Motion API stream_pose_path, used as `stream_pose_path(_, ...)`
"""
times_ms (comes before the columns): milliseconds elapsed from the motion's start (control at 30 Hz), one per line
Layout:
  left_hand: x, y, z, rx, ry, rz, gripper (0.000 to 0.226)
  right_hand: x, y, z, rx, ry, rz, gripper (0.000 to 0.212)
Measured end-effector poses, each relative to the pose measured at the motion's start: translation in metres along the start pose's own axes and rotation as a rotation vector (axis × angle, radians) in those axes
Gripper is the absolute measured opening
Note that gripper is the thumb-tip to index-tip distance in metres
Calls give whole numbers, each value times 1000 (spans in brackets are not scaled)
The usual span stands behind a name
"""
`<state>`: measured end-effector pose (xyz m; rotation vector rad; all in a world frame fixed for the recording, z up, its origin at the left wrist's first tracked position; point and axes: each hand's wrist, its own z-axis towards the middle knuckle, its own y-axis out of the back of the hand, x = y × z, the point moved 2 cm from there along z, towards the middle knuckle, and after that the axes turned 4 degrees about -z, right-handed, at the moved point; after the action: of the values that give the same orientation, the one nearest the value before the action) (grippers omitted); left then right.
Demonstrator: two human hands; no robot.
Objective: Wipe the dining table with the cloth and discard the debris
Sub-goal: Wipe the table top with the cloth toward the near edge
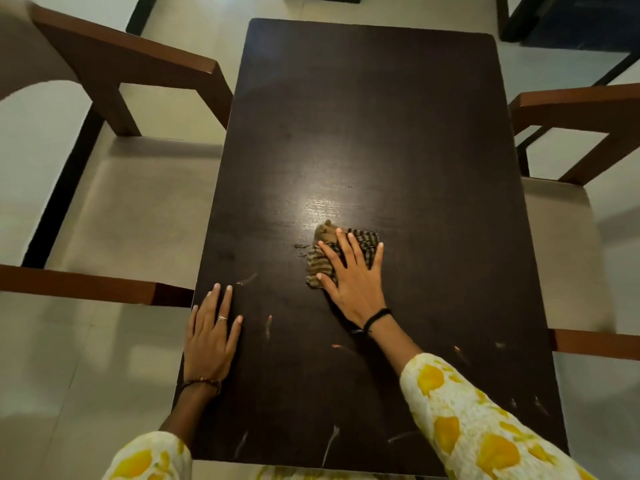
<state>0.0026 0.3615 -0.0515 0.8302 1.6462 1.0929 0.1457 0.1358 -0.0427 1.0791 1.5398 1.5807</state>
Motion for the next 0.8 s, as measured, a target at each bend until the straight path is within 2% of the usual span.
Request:
stream_pose_path(67, 4, 4, 0, 32, -30, -9, 63, -19, 4, -12, -13, -45, -6, 54)
stream_pose_path(200, 5, 7, -1, 37, -32, -32, 62, -52, 8, -48, 0, -253, -2, 55)
stream_pose_path(333, 7, 6, 1, 20, 13, -58, 65, -39, 7, -58, 50, -349, 7, 58)
stream_pose_path(600, 10, 6, 2, 52, 4, -34, 60, 59, -4, -11, 114, -121, -18, 69)
stream_pose_path(800, 14, 3, 2, 46, -2, -48, 57, 95, -9, 40, 85, -63, 4, 66)
